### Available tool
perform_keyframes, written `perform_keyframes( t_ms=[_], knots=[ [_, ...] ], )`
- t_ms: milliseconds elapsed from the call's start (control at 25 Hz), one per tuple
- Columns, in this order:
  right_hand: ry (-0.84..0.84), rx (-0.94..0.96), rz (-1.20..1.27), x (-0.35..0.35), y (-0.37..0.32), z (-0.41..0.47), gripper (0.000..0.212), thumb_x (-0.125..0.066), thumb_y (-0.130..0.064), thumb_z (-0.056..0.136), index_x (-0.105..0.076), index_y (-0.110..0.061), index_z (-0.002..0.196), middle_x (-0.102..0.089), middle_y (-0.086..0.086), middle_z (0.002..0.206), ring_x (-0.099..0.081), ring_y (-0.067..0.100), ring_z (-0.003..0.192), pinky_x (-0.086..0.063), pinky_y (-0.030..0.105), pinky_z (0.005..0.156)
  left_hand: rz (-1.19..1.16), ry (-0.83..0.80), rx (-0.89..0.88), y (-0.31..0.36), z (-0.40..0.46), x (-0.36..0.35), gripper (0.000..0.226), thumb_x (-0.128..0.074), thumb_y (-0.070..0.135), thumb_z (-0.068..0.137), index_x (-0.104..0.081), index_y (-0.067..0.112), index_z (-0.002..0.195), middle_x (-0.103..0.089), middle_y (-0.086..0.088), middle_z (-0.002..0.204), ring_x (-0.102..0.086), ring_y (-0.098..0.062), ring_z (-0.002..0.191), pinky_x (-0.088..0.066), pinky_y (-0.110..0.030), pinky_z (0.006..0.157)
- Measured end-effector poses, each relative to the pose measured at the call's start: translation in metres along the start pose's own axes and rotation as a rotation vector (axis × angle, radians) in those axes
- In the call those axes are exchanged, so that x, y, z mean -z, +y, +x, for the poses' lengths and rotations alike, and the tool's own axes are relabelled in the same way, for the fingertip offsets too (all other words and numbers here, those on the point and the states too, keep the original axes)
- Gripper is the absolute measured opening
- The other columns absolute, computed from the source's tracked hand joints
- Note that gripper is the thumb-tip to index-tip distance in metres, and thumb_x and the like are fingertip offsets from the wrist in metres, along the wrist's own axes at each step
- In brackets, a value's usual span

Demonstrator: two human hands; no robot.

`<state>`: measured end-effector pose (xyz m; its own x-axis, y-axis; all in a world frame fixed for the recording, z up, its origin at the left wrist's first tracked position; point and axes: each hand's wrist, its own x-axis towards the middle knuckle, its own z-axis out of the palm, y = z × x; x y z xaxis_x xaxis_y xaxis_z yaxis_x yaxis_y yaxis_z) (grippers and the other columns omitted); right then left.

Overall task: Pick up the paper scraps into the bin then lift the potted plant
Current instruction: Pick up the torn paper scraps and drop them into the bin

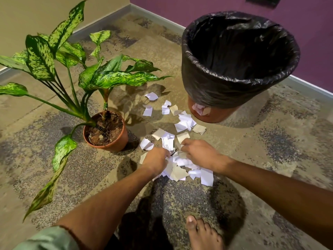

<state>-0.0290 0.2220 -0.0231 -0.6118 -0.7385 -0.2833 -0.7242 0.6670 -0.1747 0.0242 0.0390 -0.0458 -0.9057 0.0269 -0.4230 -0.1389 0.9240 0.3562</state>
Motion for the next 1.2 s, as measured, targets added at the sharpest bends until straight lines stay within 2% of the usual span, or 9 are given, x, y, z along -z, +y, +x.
perform_keyframes(
  t_ms=[160, 240, 520, 640, 760, 840, 960, 1080, 1200],
  knots=[
    [0.045, -0.039, -0.002, 0.008, 0.010, -0.008, 0.030, -0.054, -0.011, 0.092, -0.066, -0.019, 0.118, -0.054, 0.003, 0.130, -0.061, 0.025, 0.106, -0.052, 0.035, 0.087, -0.017, -0.023, -0.005, 0.007, 0.006, 0.006, 0.020, -0.066, 0.008, 0.086, -0.071, 0.014, 0.104, -0.071, -0.009, 0.107, -0.066, -0.023, 0.095, -0.050, -0.026, 0.079],
    [0.129, -0.058, 0.051, 0.015, 0.013, -0.014, 0.025, -0.054, -0.014, 0.093, -0.068, -0.017, 0.114, -0.056, 0.002, 0.129, -0.061, 0.023, 0.105, -0.052, 0.034, 0.086, -0.035, 0.012, -0.027, 0.010, 0.010, 0.015, 0.018, -0.068, 0.007, 0.084, -0.073, 0.012, 0.101, -0.072, -0.008, 0.104, -0.066, -0.022, 0.094, -0.052, -0.027, 0.079],
    [0.623, -0.100, 0.278, 0.097, 0.016, -0.033, 0.021, -0.069, -0.007, 0.083, -0.075, -0.010, 0.104, -0.066, 0.007, 0.121, -0.065, 0.027, 0.104, -0.053, 0.039, 0.093, -0.126, 0.231, -0.048, 0.015, 0.017, 0.041, 0.011, -0.071, 0.011, 0.081, -0.076, 0.012, 0.091, -0.074, -0.004, 0.096, -0.063, -0.014, 0.083, -0.041, -0.018, 0.070],
    [0.893, -0.087, 0.301, 0.150, 0.018, -0.040, 0.021, -0.070, -0.006, 0.080, -0.075, -0.009, 0.100, -0.068, 0.006, 0.112, -0.066, 0.024, 0.095, -0.054, 0.033, 0.086, -0.116, 0.241, -0.036, 0.012, 0.017, 0.043, 0.011, -0.071, 0.012, 0.081, -0.076, 0.012, 0.090, -0.074, -0.005, 0.097, -0.066, -0.018, 0.086, -0.046, -0.022, 0.072],
    [1.058, -0.105, 0.251, 0.193, 0.028, -0.045, 0.019, -0.067, -0.012, 0.083, -0.074, -0.007, 0.100, -0.067, 0.006, 0.111, -0.062, 0.015, 0.094, -0.050, 0.025, 0.084, -0.134, 0.249, -0.004, 0.011, 0.016, 0.045, 0.009, -0.070, 0.014, 0.081, -0.075, 0.015, 0.089, -0.074, -0.004, 0.094, -0.066, -0.020, 0.082, -0.048, -0.025, 0.071],
    [1.087, -0.153, 0.230, 0.213, 0.039, -0.044, 0.018, -0.066, -0.015, 0.084, -0.073, -0.008, 0.099, -0.067, 0.005, 0.111, -0.062, 0.014, 0.096, -0.050, 0.025, 0.085, -0.143, 0.275, 0.007, 0.013, 0.015, 0.048, 0.010, -0.069, 0.016, 0.082, -0.075, 0.016, 0.090, -0.075, -0.003, 0.094, -0.065, -0.019, 0.079, -0.045, -0.023, 0.069],
    [1.035, -0.272, 0.215, 0.225, 0.061, -0.037, 0.021, -0.066, -0.021, 0.085, -0.072, -0.009, 0.100, -0.065, 0.002, 0.116, -0.060, 0.018, 0.104, -0.045, 0.026, 0.092, -0.156, 0.381, -0.043, 0.025, 0.011, 0.061, 0.011, -0.068, 0.017, 0.084, -0.075, 0.018, 0.093, -0.075, 0.000, 0.096, -0.062, -0.015, 0.071, -0.041, -0.020, 0.069],
    [0.924, -0.374, 0.219, 0.222, 0.079, -0.032, 0.027, -0.065, -0.030, 0.088, -0.071, -0.013, 0.108, -0.061, 0.001, 0.125, -0.057, 0.020, 0.114, -0.042, 0.032, 0.099, -0.178, 0.563, -0.187, 0.044, 0.003, 0.080, 0.012, -0.068, 0.017, 0.085, -0.074, 0.016, 0.095, -0.073, -0.001, 0.099, -0.064, -0.016, 0.077, -0.044, -0.022, 0.071],
    [0.835, -0.388, 0.207, 0.216, 0.085, -0.029, 0.027, -0.057, -0.036, 0.092, -0.069, -0.017, 0.107, -0.057, -0.002, 0.130, -0.055, 0.021, 0.115, -0.041, 0.035, 0.096, -0.238, 0.724, -0.334, 0.062, -0.008, 0.097, 0.009, -0.069, 0.014, 0.085, -0.074, 0.011, 0.092, -0.070, -0.003, 0.099, -0.065, -0.017, 0.084, -0.052, -0.027, 0.073]
  ],
)
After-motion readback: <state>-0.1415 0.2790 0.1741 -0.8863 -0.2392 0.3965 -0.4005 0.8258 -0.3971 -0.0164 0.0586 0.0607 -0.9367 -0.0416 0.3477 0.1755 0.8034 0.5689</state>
